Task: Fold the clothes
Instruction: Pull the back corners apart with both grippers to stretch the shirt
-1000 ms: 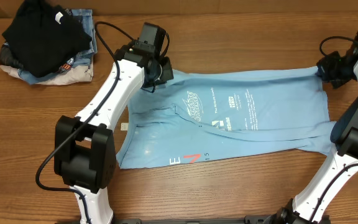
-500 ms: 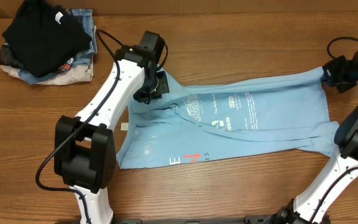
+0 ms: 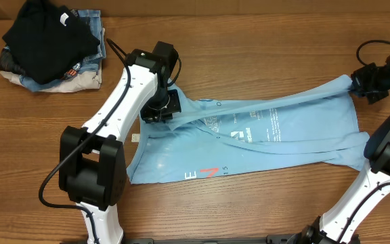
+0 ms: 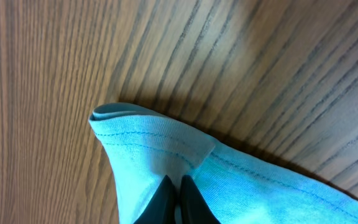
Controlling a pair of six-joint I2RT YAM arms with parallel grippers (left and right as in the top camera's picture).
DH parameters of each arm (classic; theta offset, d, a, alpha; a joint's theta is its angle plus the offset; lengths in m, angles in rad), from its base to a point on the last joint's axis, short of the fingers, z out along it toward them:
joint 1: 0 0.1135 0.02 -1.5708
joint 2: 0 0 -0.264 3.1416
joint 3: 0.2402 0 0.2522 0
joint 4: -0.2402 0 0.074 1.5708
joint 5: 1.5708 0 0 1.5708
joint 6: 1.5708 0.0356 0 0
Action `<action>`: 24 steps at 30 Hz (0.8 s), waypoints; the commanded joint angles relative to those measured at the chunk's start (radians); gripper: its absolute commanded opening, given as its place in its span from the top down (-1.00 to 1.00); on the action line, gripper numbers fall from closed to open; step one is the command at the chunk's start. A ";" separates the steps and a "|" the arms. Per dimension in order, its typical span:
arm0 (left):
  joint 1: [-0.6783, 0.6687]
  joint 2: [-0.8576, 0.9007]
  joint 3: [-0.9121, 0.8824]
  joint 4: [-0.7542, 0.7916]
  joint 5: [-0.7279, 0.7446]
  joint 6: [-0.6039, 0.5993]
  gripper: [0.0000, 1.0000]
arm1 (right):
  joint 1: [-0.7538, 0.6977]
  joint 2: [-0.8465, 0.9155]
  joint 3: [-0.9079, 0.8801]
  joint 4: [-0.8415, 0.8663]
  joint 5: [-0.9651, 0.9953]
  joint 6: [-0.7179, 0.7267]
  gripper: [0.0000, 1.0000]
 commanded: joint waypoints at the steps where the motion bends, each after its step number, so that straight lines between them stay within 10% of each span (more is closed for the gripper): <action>1: -0.002 -0.026 0.013 -0.024 -0.015 0.002 0.92 | -0.009 -0.048 0.033 -0.003 0.050 0.022 0.92; 18: -0.009 -0.026 -0.002 -0.081 -0.021 0.014 0.71 | -0.009 -0.048 0.033 -0.104 0.124 0.044 0.92; 24: -0.009 -0.026 -0.003 -0.081 -0.060 0.013 0.27 | -0.009 -0.048 0.033 -0.149 0.199 0.074 0.92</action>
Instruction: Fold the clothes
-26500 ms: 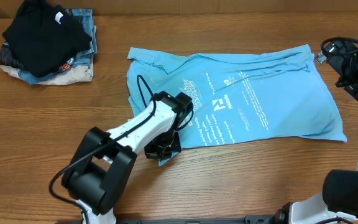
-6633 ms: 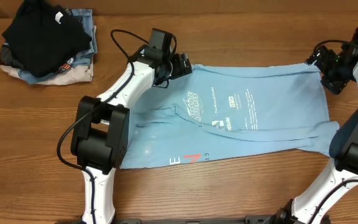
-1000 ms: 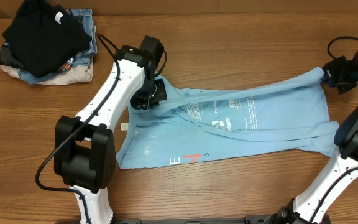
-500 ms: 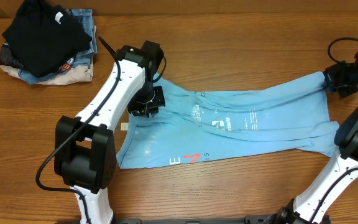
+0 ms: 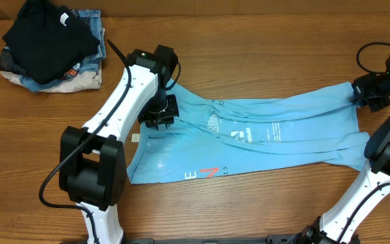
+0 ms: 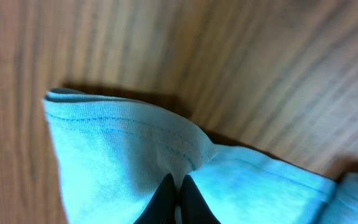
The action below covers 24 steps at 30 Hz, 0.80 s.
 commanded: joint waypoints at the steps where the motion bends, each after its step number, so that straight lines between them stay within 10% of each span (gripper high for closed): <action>1: -0.004 -0.026 -0.002 -0.003 -0.033 0.015 0.09 | -0.008 -0.048 0.033 -0.014 0.081 0.022 0.82; 3: -0.004 -0.026 -0.002 -0.002 -0.033 0.020 -0.25 | -0.008 -0.048 0.033 -0.029 0.109 0.020 0.00; 9: -0.004 -0.026 -0.002 0.036 -0.043 0.024 -1.00 | -0.008 -0.049 0.033 -0.062 0.123 0.019 -0.63; 13: 0.002 -0.026 -0.002 0.085 -0.043 0.042 -1.00 | -0.008 -0.064 0.033 -0.080 0.123 0.019 -1.00; 24: 0.038 -0.026 -0.002 0.262 -0.117 0.089 -0.98 | -0.005 -0.206 0.034 -0.134 0.007 -0.052 -1.00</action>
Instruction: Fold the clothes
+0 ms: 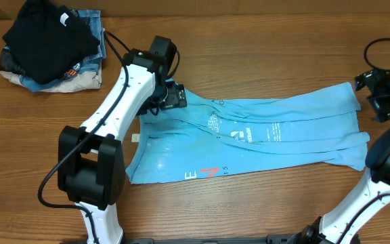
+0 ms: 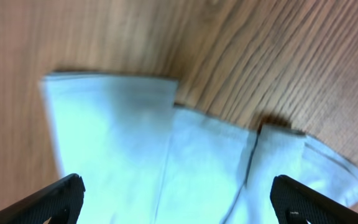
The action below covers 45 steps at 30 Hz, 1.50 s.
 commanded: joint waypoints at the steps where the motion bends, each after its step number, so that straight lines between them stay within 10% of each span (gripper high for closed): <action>1: 0.021 -0.026 0.000 0.039 -0.046 0.078 -0.97 | -0.005 -0.074 0.030 -0.027 -0.080 -0.062 -1.00; 10: 0.080 0.061 0.000 0.167 0.027 0.336 -0.78 | 0.031 -0.074 0.028 -0.111 -0.126 -0.145 -1.00; 26: 0.113 0.171 0.000 0.252 0.190 0.459 -0.60 | 0.071 -0.074 0.028 -0.106 -0.132 -0.146 -0.99; 34: 0.113 0.171 0.000 0.244 0.190 0.458 0.06 | 0.071 -0.074 0.028 -0.102 -0.131 -0.146 -1.00; 39: 0.113 0.170 0.015 0.199 0.190 0.454 0.81 | 0.071 -0.074 0.028 -0.103 -0.131 -0.145 -1.00; 45: 0.112 0.146 0.103 0.039 0.190 0.395 0.92 | 0.071 -0.074 0.028 -0.102 -0.131 -0.145 -1.00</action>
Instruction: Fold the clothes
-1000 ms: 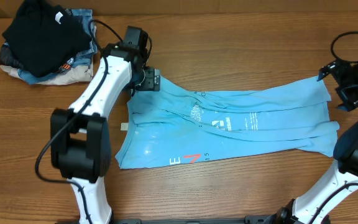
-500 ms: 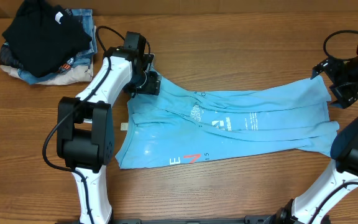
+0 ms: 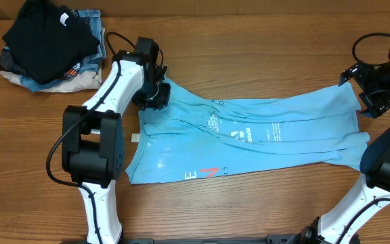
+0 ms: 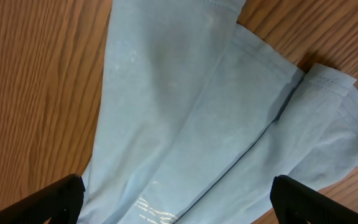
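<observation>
A light blue T-shirt (image 3: 249, 139) with white print and a red mark lies flat across the middle of the table, its far long edge folded over itself. In the right wrist view its layered right end (image 4: 185, 112) fills the frame. My right gripper (image 4: 179, 199) is open above that end, its black fingertips (image 4: 61, 199) far apart with nothing between them; overhead it (image 3: 373, 95) hangs over the shirt's far right corner. My left gripper (image 3: 151, 93) sits at the shirt's far left corner; its jaws are hidden under the wrist.
A pile of clothes (image 3: 49, 44), black on top with denim and beige beneath, sits at the table's far left corner. Black cables (image 3: 117, 47) loop off both arms. The arm bases stand at the near edge.
My left gripper has shifted left along the shirt's far left corner. My right gripper stays open and now looks down on more of the shirt's right end. The shirt lies unchanged.
At first both grippers held the shirt's far edge raised and stretched between them, my right one shut on the hem. Then the edge lay lower over the shirt, still held. After that my right gripper was open and the folded shirt lay flat, as now.
</observation>
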Controlling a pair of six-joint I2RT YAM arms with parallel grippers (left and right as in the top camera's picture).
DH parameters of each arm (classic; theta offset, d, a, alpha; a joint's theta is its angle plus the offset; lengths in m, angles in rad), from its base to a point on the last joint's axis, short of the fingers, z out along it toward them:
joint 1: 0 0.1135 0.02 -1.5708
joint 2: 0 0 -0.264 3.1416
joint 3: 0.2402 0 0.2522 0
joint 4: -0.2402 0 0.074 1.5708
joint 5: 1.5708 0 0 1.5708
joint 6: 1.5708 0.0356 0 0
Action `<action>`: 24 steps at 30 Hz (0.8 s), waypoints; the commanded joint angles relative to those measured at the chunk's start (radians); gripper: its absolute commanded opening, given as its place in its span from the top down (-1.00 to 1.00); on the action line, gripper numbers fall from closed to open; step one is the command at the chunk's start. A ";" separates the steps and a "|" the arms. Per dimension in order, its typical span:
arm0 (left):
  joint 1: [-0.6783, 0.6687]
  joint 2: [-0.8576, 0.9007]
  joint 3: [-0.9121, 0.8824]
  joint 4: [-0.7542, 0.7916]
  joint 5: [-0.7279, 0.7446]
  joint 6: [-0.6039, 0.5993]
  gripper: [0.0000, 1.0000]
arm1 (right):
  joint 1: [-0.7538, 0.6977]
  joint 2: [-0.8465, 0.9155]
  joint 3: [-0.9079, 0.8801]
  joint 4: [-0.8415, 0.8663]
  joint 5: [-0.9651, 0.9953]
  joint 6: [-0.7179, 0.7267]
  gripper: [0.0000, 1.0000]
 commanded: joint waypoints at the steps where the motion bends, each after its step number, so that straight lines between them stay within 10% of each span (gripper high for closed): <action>1: -0.002 -0.028 0.091 -0.072 0.015 -0.042 0.92 | 0.002 -0.016 0.016 0.004 -0.005 -0.004 -1.00; 24: -0.002 -0.039 0.332 -0.487 0.222 -0.174 0.92 | 0.002 -0.016 0.016 0.004 -0.005 -0.005 -1.00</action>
